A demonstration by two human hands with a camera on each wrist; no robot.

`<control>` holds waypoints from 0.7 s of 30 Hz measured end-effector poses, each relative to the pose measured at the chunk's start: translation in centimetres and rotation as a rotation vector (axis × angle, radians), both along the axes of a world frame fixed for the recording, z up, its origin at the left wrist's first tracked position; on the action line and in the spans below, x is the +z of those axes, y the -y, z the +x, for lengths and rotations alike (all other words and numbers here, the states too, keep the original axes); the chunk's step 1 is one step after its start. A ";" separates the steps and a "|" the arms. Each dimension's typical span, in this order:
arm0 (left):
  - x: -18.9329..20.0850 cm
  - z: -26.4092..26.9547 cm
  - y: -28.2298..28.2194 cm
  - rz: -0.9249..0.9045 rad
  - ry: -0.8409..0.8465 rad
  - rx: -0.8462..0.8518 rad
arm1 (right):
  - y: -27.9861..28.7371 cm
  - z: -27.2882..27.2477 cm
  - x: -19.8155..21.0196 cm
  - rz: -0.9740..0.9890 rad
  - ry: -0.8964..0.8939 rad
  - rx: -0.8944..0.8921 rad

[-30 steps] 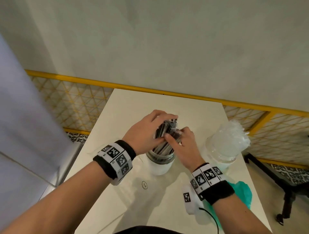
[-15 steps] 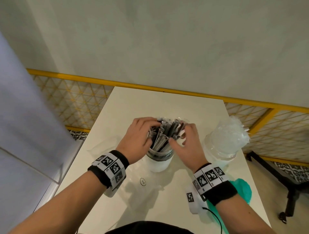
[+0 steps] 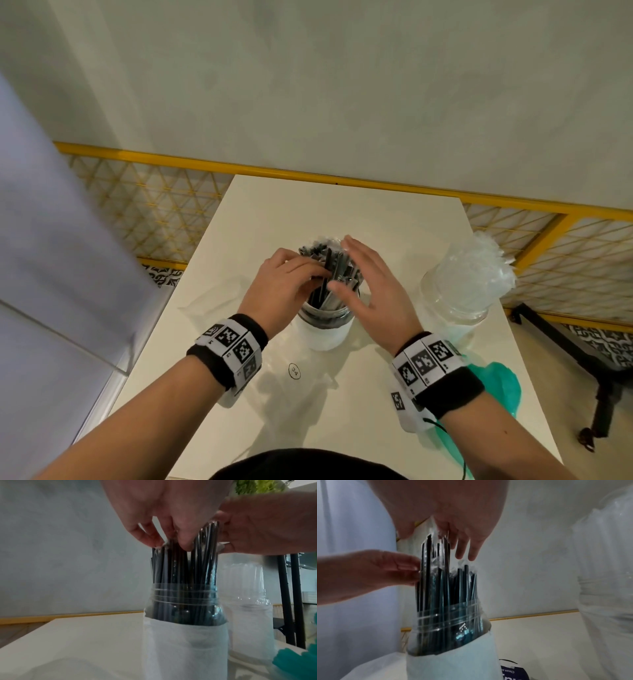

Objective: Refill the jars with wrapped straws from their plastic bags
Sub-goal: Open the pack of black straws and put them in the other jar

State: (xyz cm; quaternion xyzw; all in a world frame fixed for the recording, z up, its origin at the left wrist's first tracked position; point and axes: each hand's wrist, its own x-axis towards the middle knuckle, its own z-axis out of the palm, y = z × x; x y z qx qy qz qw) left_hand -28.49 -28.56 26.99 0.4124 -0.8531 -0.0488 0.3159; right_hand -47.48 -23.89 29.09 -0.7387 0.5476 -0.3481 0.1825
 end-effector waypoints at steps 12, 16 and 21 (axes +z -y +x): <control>-4.6 0.7 -2.9 0.354 -0.041 0.103 | 0.5 0.8 -2.0 -0.178 -0.126 -0.095; -4.6 0.6 -2.5 0.329 -0.008 0.151 | -0.1 0.8 -3.9 -0.150 -0.344 -0.134; -4.3 0.4 -2.0 0.380 -0.053 0.160 | -0.2 1.7 -1.2 -0.182 -0.252 -0.177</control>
